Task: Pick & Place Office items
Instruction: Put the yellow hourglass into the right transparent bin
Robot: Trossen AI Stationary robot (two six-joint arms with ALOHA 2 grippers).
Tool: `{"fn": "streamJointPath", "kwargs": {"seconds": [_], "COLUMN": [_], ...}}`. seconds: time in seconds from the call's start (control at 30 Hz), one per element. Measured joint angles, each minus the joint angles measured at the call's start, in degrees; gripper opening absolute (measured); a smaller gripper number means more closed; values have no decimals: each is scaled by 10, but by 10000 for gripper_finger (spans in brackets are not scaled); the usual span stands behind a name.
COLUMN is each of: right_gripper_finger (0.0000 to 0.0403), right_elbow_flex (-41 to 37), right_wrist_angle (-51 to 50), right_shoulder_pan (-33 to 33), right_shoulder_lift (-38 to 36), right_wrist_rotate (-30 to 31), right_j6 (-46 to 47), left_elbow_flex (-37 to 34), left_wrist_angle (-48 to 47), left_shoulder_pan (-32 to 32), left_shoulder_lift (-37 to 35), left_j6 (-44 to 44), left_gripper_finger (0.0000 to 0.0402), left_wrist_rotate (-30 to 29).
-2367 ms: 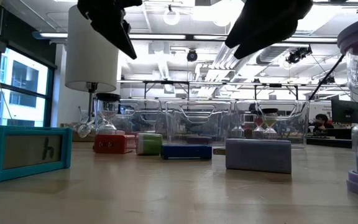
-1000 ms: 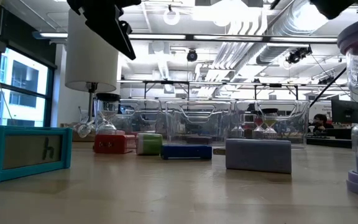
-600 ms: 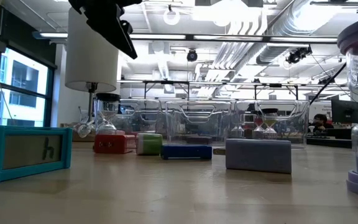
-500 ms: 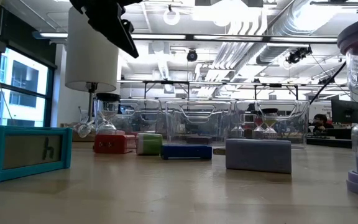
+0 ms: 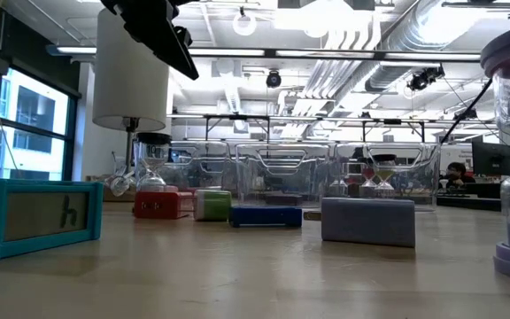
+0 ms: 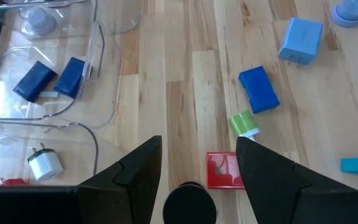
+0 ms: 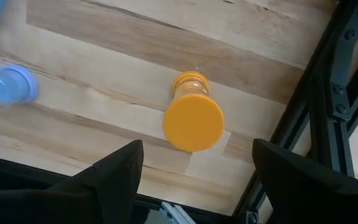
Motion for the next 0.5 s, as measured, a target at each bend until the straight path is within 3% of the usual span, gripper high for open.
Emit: {"fn": "streamJointPath", "kwargs": {"seconds": [0.5], "right_gripper_finger": [291], "right_elbow_flex": [0], "right_wrist_angle": [4], "right_shoulder_pan": [8], "right_shoulder_lift": [46], "right_wrist_rotate": [13], "right_j6": [-11], "left_elbow_flex": [0], "left_wrist_angle": [2], "left_shoulder_pan": [1], "left_shoulder_lift": [0], "left_j6": [4], "left_gripper_finger": [197], "left_wrist_rotate": [0]}}
